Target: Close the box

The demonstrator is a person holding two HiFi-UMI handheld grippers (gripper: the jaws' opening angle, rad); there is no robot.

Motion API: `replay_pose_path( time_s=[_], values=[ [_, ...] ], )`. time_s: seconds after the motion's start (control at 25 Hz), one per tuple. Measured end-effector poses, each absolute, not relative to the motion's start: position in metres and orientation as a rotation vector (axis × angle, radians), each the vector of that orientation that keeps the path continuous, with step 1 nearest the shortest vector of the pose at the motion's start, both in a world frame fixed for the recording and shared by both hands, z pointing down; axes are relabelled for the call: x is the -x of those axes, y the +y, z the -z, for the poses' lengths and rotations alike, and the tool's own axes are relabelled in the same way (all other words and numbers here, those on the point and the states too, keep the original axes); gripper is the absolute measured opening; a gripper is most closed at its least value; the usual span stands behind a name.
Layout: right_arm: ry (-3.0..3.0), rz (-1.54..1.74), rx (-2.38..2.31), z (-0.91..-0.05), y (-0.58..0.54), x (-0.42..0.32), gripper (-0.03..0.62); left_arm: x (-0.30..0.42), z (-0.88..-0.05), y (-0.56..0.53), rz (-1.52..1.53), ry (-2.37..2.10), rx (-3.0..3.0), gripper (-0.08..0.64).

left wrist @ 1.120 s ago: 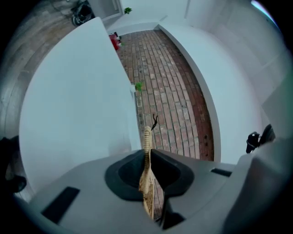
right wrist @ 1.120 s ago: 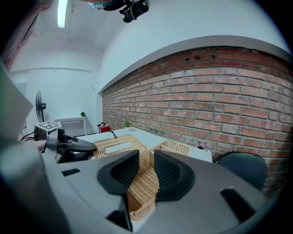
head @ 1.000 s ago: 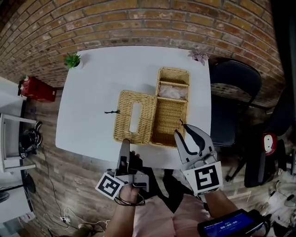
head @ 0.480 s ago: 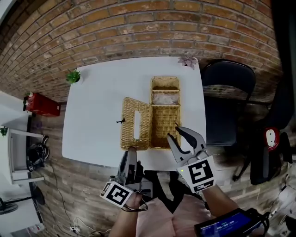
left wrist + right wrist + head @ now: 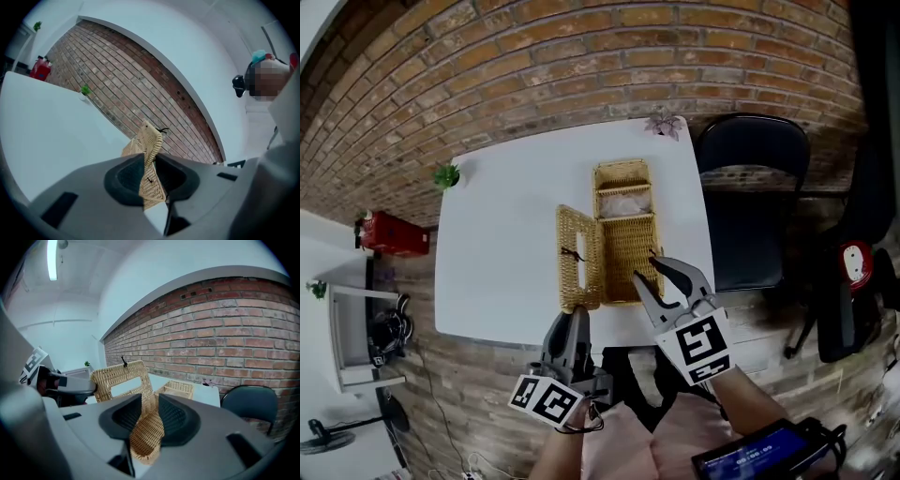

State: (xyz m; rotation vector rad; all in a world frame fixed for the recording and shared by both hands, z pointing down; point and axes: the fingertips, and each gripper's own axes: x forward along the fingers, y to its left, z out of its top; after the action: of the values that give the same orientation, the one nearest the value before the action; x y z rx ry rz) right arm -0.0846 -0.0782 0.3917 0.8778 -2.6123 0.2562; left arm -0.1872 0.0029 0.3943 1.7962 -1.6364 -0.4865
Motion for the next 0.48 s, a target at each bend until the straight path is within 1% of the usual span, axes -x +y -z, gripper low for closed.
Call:
replay_pose_path(
  time_s=[0.28, 0.48],
  values=[
    [-2.603, -0.283, -0.882, -0.395, -0.08, 0.076, 0.117, 0.168, -0.389, -0.001, 0.307, -1.662, -1.914, 0.069],
    [-2.597, -0.294, -0.895, -0.395, -0.081, 0.07, 0.117, 0.159, -0.388, -0.004, 0.236, -1.666, -1.957, 0.074]
  ],
)
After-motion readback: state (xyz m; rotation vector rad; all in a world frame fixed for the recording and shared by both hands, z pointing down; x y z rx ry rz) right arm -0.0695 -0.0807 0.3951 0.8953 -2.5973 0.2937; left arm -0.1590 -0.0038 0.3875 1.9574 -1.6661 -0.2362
